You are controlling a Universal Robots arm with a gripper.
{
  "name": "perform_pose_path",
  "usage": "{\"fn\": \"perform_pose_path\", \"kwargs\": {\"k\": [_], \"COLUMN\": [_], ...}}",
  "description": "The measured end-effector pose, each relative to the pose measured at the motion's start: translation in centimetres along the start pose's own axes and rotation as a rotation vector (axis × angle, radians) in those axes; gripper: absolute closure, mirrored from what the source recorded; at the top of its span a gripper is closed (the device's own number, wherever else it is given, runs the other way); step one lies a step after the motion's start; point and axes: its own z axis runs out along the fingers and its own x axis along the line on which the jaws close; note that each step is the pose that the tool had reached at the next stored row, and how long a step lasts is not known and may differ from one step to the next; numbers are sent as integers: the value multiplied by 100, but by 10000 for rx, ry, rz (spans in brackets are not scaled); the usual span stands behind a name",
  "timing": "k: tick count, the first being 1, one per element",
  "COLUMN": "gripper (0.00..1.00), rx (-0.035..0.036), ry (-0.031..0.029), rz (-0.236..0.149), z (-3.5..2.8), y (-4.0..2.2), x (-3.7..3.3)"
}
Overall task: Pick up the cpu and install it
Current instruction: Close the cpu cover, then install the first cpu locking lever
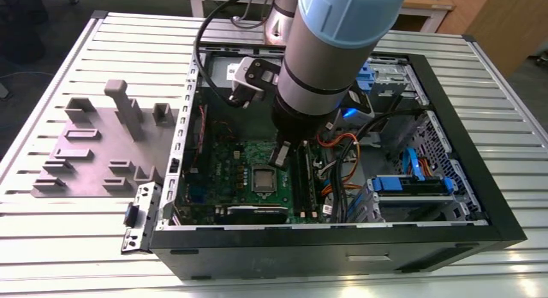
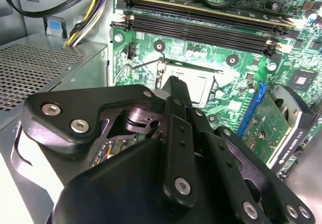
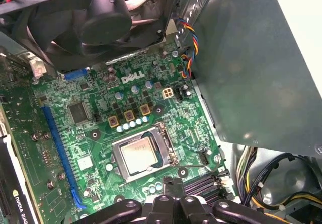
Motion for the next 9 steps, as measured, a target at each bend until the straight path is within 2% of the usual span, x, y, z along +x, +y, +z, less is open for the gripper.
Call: {"fn": "perform_pose_path", "kwargs": {"k": [9], "gripper": [89], "rx": [0], "ry": [0], "rz": [-1], "z": [-3], "y": [-7], "x": [17]}}
